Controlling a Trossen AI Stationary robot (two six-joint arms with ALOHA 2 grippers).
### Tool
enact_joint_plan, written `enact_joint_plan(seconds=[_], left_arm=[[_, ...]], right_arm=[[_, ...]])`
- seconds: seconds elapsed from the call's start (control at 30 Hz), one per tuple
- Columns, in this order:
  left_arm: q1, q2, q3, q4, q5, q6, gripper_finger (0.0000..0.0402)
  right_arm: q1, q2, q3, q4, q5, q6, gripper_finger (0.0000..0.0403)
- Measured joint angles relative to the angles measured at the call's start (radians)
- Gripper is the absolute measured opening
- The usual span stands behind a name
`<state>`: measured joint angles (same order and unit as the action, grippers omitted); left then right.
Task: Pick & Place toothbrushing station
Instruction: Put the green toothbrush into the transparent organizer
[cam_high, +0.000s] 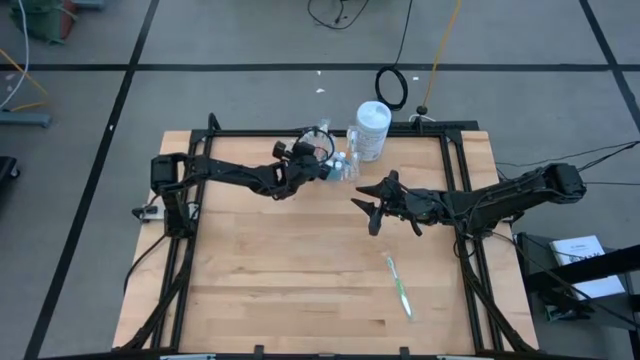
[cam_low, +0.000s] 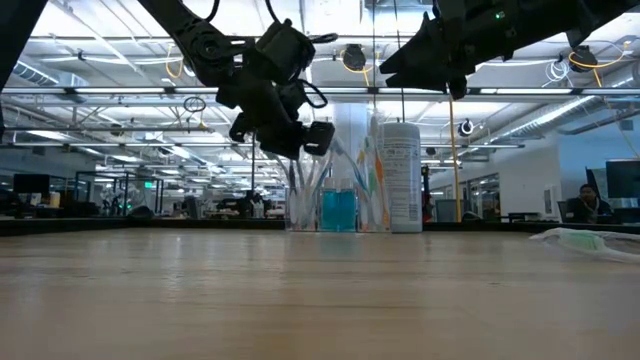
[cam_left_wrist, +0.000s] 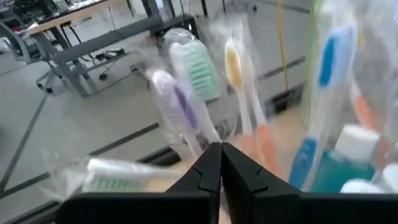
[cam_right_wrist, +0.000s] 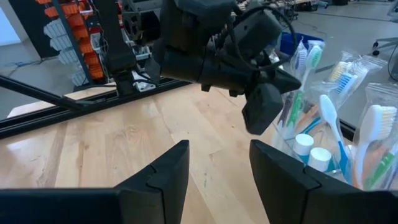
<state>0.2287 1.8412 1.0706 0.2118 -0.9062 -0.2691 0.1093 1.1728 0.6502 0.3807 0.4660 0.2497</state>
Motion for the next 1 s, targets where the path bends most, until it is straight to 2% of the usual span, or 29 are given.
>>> enact_joint_plan(seconds=[0.13,0.27,0.43,0.57,0.77,0.87,1.0], left_arm=[[-0.001,0.0,0.0,-0.057,0.046,-0.002,0.0004],[-0.006,0.0,0.0,-0.039,0.127,0.01,0.0009],[-0.006,0.0,0.0,-0.022,0.184,0.031,0.0023],[-0.005,0.0,0.0,-0.026,0.195,0.083,0.0016],[-0.005,0.0,0.001,-0.026,0.256,0.22,0.0008],[-0.005,0.0,0.001,-0.032,0.283,0.246,0.0025],[-0.002,0.0,0.001,-0.039,0.286,0.249,0.0068]], right_arm=[[0.0,0.0,0.0,-0.012,0.0,0.002,0.016],[0.003,0.0,0.0,-0.041,-0.002,0.033,0.016],[-0.035,0.0,0.0,-0.036,-0.006,-0.1,0.016],[-0.062,0.0,0.0,-0.034,-0.119,-0.138,0.016],[-0.043,0.01,0.0,-0.03,-0.265,-0.049,0.016],[-0.015,0.01,0.0,0.002,-0.289,-0.055,0.0163],[0.015,0.01,0.0,0.051,-0.285,-0.052,0.0167]])
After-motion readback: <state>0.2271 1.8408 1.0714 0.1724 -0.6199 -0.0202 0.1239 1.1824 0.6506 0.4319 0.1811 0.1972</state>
